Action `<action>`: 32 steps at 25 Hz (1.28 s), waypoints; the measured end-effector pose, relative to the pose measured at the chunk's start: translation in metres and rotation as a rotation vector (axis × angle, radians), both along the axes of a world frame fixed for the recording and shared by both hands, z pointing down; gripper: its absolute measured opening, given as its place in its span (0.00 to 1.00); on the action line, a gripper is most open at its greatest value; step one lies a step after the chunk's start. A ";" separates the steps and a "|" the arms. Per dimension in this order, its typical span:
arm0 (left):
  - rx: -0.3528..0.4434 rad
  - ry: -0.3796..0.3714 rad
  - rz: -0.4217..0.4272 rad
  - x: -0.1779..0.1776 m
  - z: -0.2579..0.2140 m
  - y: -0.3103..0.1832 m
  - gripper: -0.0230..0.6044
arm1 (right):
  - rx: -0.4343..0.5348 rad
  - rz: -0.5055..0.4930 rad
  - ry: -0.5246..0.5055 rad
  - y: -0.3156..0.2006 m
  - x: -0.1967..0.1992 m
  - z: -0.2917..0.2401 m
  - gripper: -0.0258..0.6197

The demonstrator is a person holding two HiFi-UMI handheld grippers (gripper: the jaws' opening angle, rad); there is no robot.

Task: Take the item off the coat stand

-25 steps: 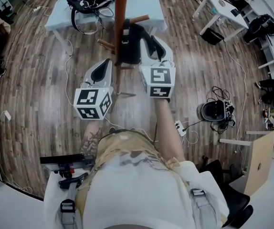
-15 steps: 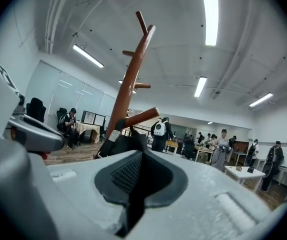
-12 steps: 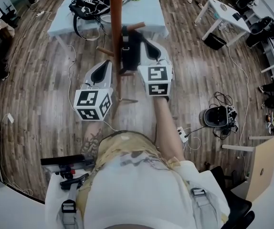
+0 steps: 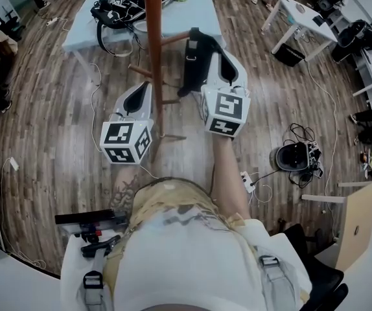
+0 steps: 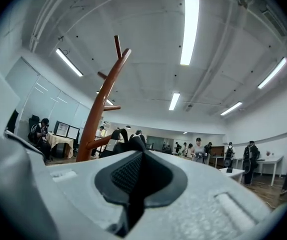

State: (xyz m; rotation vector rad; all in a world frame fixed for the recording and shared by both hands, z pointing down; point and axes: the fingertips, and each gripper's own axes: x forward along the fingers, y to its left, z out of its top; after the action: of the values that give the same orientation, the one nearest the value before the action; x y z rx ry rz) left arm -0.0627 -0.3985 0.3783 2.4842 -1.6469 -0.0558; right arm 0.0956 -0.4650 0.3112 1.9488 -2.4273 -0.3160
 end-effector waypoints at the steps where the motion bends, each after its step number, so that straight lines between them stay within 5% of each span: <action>1: 0.001 0.000 0.003 0.000 0.000 0.000 0.02 | 0.007 0.013 -0.006 0.001 0.004 -0.001 0.05; 13: 0.017 0.006 0.034 0.006 -0.005 0.002 0.02 | -0.032 0.076 -0.029 0.027 0.025 0.017 0.05; 32: 0.030 -0.010 0.071 0.025 -0.006 0.001 0.02 | -0.069 -0.040 -0.079 0.059 -0.013 0.034 0.05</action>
State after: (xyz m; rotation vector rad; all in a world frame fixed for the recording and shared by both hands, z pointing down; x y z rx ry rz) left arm -0.0375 -0.3977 0.3724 2.5673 -1.5709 -0.0606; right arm 0.0822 -0.4059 0.3450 1.9229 -2.4914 -0.1572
